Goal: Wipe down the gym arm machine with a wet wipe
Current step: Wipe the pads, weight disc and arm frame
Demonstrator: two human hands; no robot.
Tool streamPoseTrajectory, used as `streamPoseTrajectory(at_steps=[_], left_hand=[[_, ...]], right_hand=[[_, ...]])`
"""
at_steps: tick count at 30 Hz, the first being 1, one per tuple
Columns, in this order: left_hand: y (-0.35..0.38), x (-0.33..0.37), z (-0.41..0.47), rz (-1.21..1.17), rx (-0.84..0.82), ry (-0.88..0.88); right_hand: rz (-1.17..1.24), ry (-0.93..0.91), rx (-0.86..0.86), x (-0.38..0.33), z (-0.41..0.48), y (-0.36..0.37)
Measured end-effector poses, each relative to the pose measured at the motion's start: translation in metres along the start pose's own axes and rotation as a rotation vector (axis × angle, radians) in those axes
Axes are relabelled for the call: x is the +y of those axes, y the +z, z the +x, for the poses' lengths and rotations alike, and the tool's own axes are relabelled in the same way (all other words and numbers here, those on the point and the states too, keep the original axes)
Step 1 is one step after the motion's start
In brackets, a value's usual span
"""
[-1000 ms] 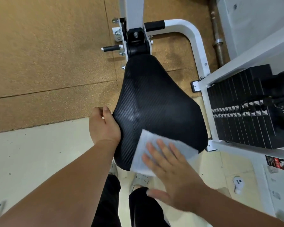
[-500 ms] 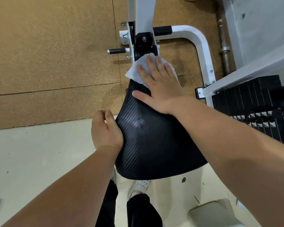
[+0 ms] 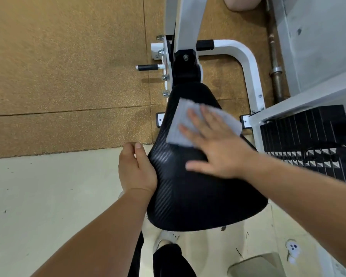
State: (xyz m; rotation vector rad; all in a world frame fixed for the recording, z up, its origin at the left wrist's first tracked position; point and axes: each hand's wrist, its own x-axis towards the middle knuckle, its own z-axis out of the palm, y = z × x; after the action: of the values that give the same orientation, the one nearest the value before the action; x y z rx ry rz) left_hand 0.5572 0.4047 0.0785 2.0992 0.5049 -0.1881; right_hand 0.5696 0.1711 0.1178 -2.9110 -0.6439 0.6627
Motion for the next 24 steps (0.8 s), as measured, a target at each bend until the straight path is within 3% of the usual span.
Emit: streamPoseTrajectory(at_steps=[4,7,9,12,14,16,21,24], left_hand=[[0.002,-0.002,0.002,-0.009,0.001,-0.004],[0.002,-0.002,0.002,-0.006,-0.005,-0.008],[0.003,-0.005,0.003,-0.001,-0.007,0.01],[0.003,-0.008,0.004,-0.009,0.0,0.023],[0.003,-0.008,0.003,-0.018,-0.004,0.017],[0.003,-0.009,0.003,-0.022,-0.004,0.02],[0.005,-0.007,0.002,-0.093,0.018,0.025],[0.001,-0.004,-0.001,-0.243,-0.005,0.036]], right_hand=[[0.028,0.217,0.033,0.014,0.074,-0.03],[0.121,0.32,0.073,-0.007,0.083,-0.032],[0.092,0.254,0.03,-0.028,0.061,-0.021],[0.024,-0.026,0.015,-0.058,-0.001,0.002],[-0.056,-0.19,-0.027,-0.054,-0.032,0.014],[-0.09,-0.222,-0.047,-0.031,-0.028,0.009],[0.065,0.189,-0.025,-0.008,0.048,-0.02],[0.123,0.295,0.019,-0.041,0.056,-0.02]])
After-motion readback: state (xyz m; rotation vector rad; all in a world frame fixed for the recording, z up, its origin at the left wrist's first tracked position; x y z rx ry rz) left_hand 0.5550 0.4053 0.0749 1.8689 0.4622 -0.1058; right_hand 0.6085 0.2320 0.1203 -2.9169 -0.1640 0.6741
